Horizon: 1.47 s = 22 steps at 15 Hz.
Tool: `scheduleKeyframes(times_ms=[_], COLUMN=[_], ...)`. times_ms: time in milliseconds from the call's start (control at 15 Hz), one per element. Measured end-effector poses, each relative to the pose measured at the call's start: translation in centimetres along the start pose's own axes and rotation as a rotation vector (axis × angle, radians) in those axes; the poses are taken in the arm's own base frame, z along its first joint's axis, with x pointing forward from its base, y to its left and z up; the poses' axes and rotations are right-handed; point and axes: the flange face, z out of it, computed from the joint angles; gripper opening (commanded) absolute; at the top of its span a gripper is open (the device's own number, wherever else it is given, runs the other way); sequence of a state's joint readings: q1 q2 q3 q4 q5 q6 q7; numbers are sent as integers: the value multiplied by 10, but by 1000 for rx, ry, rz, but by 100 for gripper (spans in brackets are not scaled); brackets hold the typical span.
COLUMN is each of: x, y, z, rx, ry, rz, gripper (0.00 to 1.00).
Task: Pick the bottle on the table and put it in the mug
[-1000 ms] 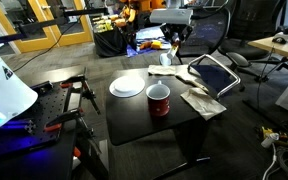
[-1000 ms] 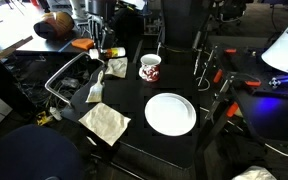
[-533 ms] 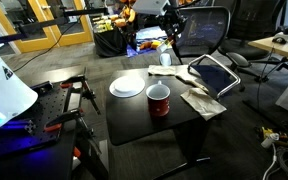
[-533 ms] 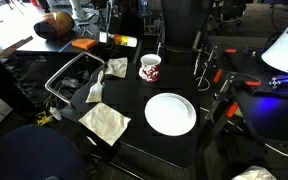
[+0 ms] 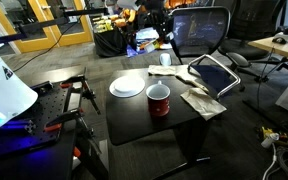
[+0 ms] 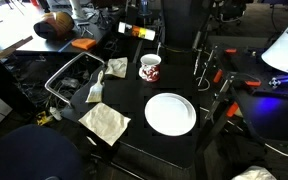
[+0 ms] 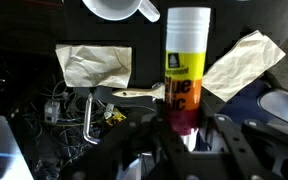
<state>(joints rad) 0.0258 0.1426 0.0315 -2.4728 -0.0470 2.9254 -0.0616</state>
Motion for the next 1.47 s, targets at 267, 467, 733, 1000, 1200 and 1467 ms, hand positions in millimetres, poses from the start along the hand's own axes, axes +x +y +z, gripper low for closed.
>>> scheduleKeyframes(times_ms=[267,467,733,1000,1200,1467], x=[-5,-6,-7,-8,-2,0], y=[-2,-2,3,36,53,42], z=[-6,-5,-4,-6,-11,-6], rx=[-1,-1,-27,-143,-220,-291], ry=[1,1,-4,15,56,88], rz=[5,5,23,145,233,309], gripper=[33,8,8,8,8,8])
